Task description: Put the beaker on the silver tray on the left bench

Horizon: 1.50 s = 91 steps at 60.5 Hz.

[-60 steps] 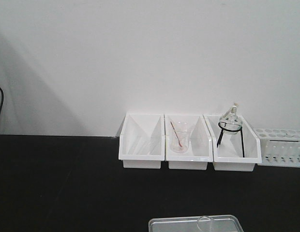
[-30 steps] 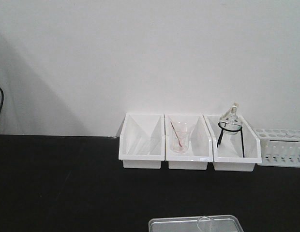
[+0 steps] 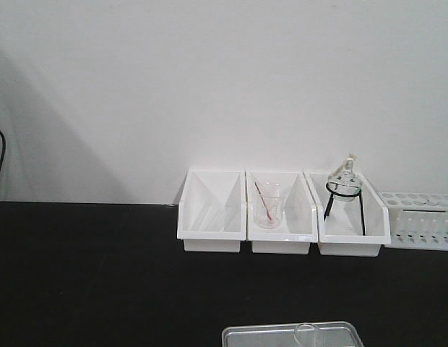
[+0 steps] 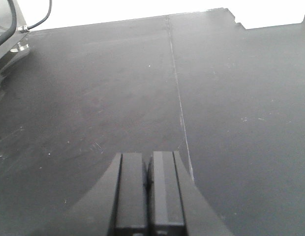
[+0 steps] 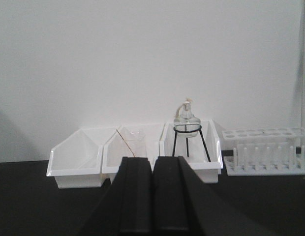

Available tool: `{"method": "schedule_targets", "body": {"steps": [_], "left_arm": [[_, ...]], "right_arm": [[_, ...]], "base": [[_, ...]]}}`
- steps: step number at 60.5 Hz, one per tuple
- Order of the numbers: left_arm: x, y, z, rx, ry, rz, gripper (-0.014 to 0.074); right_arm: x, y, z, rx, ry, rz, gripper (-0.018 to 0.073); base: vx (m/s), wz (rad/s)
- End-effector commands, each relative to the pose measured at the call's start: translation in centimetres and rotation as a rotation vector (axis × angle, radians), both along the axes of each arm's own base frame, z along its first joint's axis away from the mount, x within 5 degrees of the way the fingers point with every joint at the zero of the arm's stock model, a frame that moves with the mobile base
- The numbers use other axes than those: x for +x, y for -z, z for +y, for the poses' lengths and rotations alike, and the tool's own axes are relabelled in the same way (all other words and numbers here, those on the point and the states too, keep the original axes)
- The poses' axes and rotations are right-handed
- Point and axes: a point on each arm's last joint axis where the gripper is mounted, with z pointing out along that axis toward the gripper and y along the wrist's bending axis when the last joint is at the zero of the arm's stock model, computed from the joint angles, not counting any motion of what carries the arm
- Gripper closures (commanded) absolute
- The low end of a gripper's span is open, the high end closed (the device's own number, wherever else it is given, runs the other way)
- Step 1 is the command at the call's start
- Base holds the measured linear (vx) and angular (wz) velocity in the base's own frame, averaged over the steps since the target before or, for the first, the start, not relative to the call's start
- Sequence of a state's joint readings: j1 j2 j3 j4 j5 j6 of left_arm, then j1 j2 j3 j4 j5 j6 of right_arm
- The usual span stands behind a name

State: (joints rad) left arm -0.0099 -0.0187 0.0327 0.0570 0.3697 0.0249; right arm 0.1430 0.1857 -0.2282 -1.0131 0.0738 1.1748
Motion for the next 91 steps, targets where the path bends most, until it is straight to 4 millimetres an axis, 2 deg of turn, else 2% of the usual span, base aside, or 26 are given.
{"method": "schedule_targets", "body": {"steps": [1,5,8,18,30,36,40,51,91], "left_arm": [[0.2,0.0,-0.1,-0.005,0.01,-0.062,0.0595],[0.2,0.0,-0.1,-0.005,0.01,-0.062,0.0595],[0.2,0.0,-0.1,-0.005,0.01,-0.062,0.0595],[0.2,0.0,-0.1,-0.005,0.01,-0.062,0.0595],[0.2,0.0,-0.1,-0.005,0.01,-0.062,0.0595],[0.2,0.0,-0.1,-0.005,0.01,-0.061,0.0595],[0.2,0.0,-0.1,-0.005,0.01,-0.063,0.0595],[0.2,0.0,-0.1,-0.005,0.01,-0.063,0.0595],[0.2,0.0,-0.1,-0.005,0.01,-0.063,0.0595]], "right_arm": [[0.1,-0.7,0.0,-0.011,0.002,0.009,0.0571],[0.1,-0.4,0.1,-0.02,-0.01,0.042,0.0571],[0.1,-0.2,0.3,-0.096,-0.024,0.048,0.0571],[-0.2,0.4,0.6,-0.2,-0.057,0.038,0.0571],[-1.5,5.3,0.4,-0.147,-0.052,0.02,0.0571],[-1.1,7.6,0.4,-0.083,-0.048,0.092,0.0571],[-1.0,8.4,0.3,-0.062,-0.036,0.125,0.0571],[-1.0,8.5,-0.1,-0.114,0.038,0.136,0.0571],[-1.0,8.5,-0.2,-0.113,0.04,0.136,0.0571]], "base": [[0.0,0.0],[0.0,0.0],[0.0,0.0],[0.0,0.0],[0.0,0.0],[0.0,0.0],[0.0,0.0],[0.0,0.0],[0.0,0.0]]}}
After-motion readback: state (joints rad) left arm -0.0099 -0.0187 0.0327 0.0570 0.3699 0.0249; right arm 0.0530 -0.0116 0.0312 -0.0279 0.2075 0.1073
